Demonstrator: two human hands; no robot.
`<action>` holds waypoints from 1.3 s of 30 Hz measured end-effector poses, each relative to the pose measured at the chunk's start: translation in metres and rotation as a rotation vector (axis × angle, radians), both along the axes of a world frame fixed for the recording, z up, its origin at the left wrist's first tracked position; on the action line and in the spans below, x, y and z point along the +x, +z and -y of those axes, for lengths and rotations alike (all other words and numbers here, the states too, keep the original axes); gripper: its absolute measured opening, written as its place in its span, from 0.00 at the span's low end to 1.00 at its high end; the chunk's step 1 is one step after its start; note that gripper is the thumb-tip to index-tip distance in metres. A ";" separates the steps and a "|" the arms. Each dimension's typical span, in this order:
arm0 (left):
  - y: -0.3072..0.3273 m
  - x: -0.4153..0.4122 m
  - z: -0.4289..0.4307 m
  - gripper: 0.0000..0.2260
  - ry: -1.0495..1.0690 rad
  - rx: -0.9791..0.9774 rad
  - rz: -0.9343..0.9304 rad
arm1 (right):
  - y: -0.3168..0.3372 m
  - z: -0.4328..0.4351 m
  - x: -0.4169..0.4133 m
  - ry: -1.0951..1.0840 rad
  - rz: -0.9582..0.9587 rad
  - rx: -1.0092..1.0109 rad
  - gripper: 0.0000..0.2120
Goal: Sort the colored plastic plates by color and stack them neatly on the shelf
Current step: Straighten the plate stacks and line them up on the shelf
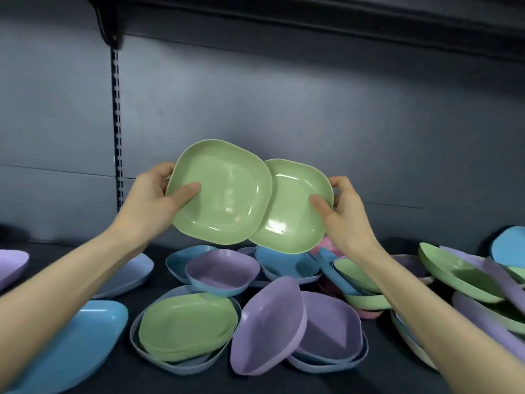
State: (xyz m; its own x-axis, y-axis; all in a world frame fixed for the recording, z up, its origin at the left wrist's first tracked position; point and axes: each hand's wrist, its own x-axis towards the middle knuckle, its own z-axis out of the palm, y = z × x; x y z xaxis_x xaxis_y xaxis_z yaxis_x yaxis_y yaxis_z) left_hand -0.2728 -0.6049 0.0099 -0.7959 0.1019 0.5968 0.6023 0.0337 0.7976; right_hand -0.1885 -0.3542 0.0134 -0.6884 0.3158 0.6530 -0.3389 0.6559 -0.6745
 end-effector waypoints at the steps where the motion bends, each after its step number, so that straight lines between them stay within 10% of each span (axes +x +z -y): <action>1: -0.001 0.013 0.008 0.06 0.012 0.007 -0.008 | -0.001 0.007 0.010 0.011 -0.015 -0.029 0.09; 16: -0.033 0.101 0.172 0.06 0.306 -0.131 -0.047 | -0.029 0.153 0.047 0.267 -0.035 -0.164 0.24; 39: -0.047 -0.062 0.461 0.05 0.454 -0.180 -0.021 | -0.044 0.414 -0.140 0.222 0.007 -0.152 0.22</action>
